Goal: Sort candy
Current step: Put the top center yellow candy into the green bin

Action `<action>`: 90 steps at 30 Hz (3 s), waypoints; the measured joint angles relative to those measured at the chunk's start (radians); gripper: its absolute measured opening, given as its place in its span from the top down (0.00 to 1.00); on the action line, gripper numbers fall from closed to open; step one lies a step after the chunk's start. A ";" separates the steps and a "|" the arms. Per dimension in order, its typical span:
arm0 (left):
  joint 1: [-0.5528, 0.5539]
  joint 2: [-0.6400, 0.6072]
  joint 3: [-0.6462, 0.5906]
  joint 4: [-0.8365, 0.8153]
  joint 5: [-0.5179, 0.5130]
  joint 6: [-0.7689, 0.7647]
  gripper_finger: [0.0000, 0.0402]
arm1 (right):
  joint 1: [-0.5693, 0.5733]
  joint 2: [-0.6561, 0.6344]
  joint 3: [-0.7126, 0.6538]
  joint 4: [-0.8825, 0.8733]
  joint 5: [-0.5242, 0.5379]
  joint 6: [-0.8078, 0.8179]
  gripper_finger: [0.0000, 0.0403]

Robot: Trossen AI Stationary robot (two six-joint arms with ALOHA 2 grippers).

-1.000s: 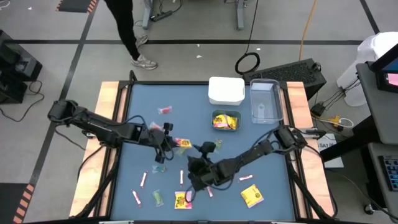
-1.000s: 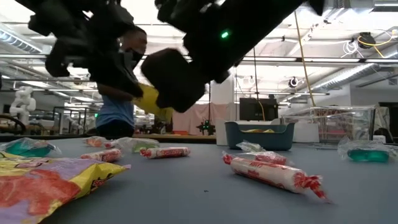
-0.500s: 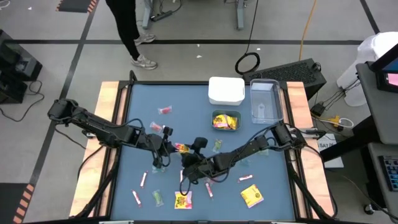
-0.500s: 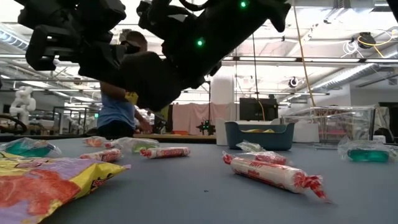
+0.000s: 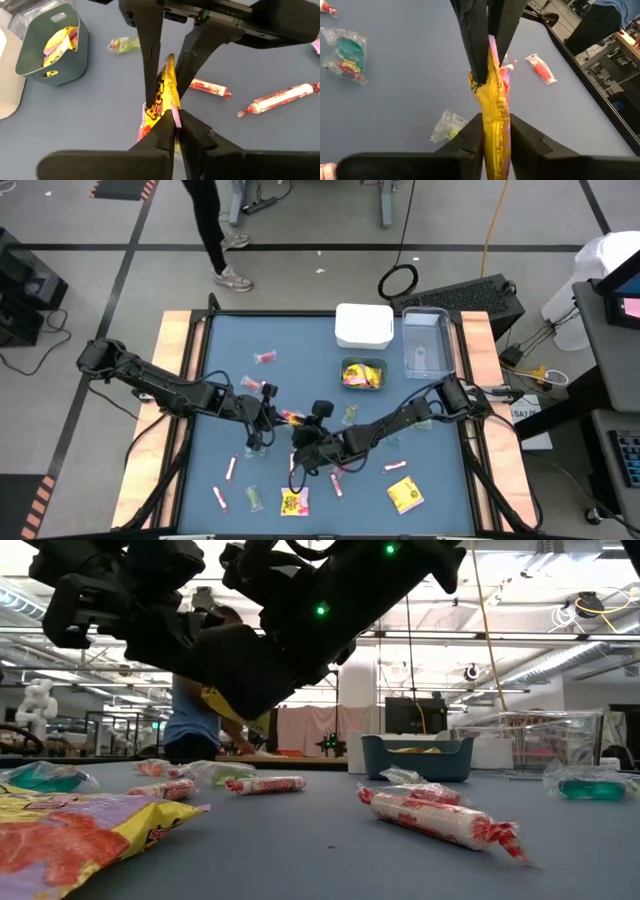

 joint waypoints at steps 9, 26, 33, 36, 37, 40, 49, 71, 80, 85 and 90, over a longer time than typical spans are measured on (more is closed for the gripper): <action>-0.003 0.000 0.000 -0.018 0.007 -0.096 0.68 | 0.024 0.000 0.000 -0.012 0.000 -0.026 0.93; -0.120 -0.308 -0.004 -0.145 -0.061 -0.202 0.52 | 0.168 -0.049 0.007 -0.011 0.136 -0.654 0.92; -0.134 -0.304 -0.005 -0.141 -0.064 -0.222 0.52 | 0.215 -0.049 0.014 -0.003 0.269 -0.968 0.92; -0.134 -0.304 -0.005 -0.141 -0.064 -0.228 0.52 | 0.225 -0.049 0.014 0.003 0.297 -1.057 0.91; -0.135 -0.304 -0.005 -0.141 -0.064 -0.228 0.52 | 0.229 -0.049 0.014 0.002 0.298 -1.093 0.91; -0.135 -0.299 -0.005 -0.137 -0.064 -0.229 0.52 | 0.237 -0.048 0.014 0.021 0.297 -1.181 0.91; -0.136 -0.299 -0.005 -0.138 -0.067 -0.254 0.52 | 0.239 -0.048 0.014 0.076 0.296 -1.205 0.91; -0.136 -0.299 -0.005 -0.141 -0.067 -0.253 0.52 | 0.198 -0.047 0.013 0.321 0.232 -0.102 0.91; -0.135 -0.299 -0.006 -0.141 -0.067 -0.254 0.52 | 0.168 -0.047 0.013 0.353 0.176 0.178 0.91; -0.136 -0.299 -0.006 -0.141 -0.067 -0.254 0.52 | 0.162 -0.047 0.013 0.345 0.153 0.165 0.91; -0.136 -0.299 -0.006 -0.141 -0.067 -0.258 0.52 | 0.162 -0.047 0.013 0.342 0.122 -0.023 0.91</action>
